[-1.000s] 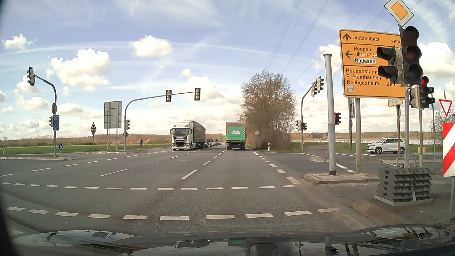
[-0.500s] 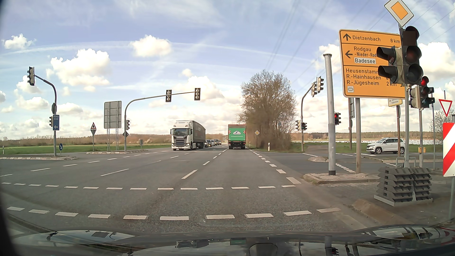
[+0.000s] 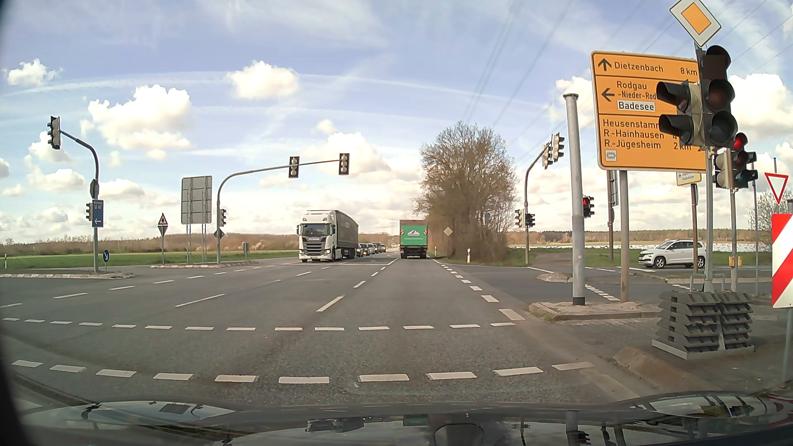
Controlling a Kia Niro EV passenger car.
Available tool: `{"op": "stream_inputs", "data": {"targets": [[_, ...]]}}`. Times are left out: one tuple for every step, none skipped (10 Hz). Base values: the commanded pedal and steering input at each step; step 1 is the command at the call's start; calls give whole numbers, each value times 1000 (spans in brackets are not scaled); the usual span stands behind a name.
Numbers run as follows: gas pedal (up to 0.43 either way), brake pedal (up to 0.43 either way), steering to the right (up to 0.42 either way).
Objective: Follow the waypoints while adhering to traffic rules and regulations
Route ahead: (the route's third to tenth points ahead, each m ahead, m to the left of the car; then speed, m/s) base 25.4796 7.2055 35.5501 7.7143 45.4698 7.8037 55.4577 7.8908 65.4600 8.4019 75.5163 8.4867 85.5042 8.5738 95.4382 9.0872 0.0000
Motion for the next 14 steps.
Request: {"op": "stream_inputs", "data": {"targets": [[0, 311, -4], [0, 311, -4], [0, 311, -4], [0, 311, -4], [0, 311, -4], [0, 311, -4], [0, 311, -4], [0, 311, -4], [0, 311, -4], [0, 311, -4], [0, 311, -4], [0, 311, -4], [0, 311, -4], [0, 311, -4]]}}
